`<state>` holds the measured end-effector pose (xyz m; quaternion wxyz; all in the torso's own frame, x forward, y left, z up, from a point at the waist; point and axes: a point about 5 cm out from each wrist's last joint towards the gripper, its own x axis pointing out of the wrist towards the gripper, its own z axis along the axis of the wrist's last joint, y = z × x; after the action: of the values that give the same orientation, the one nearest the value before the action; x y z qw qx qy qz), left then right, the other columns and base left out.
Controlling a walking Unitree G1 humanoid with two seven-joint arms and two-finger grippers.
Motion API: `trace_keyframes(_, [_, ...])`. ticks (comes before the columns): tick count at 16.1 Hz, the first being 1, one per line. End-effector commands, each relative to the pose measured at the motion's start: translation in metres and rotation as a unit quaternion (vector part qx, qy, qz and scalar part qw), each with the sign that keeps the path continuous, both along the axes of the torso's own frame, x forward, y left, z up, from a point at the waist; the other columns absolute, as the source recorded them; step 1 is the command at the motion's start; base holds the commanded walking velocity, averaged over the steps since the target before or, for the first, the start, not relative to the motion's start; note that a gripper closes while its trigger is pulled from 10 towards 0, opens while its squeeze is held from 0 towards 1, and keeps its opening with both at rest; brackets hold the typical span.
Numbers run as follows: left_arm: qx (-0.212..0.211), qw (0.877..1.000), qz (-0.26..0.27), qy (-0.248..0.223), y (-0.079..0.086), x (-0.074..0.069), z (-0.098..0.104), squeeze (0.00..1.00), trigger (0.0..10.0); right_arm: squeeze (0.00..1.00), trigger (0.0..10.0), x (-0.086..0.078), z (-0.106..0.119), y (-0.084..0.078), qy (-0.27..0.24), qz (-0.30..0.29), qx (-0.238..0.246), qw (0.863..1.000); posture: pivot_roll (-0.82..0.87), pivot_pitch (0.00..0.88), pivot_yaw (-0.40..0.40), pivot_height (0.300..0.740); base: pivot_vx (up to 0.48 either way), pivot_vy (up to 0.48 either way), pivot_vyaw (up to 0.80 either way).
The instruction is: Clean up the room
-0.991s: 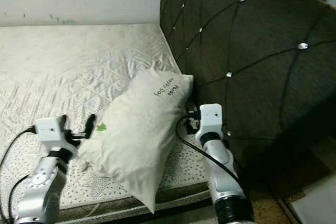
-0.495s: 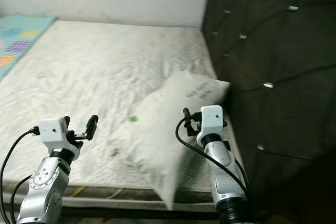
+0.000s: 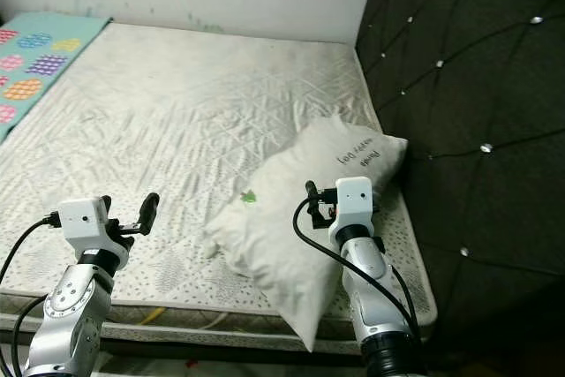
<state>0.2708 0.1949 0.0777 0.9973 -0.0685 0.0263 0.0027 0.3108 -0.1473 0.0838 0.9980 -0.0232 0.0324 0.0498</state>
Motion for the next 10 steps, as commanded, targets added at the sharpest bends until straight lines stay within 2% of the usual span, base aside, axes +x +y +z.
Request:
trace_keyframes(1, [0.000, 1.000, -0.006, 0.003, -0.0030, 0.0012, -0.0004, 0.00, 10.0, 0.00, 10.0, 0.0015, 0.0021, -0.0054, -0.002, -0.009, 0.000, 1.000, -0.07, 0.044, -0.037, 0.740, 0.000, 0.000, 0.00])
trace_keyframes(7, [0.003, 1.000, -0.004, 0.001, -0.0023, 0.0018, 0.0010, 0.00, 10.0, 0.00, 10.0, 0.0017, 0.0023, -0.0040, 0.002, -0.005, 0.011, 1.000, -0.07, 0.059, -0.035, 0.740, 0.000, 0.000, 0.00])
trace_keyframes(10, [0.007, 1.000, 0.004, 0.001, 0.0048, -0.0034, 0.0033, 0.00, 10.0, 0.00, 10.0, -0.0058, -0.0008, -0.0097, 0.012, -0.013, 0.017, 1.000, -0.07, 0.108, -0.035, 0.740, 0.000, 0.000, 0.00])
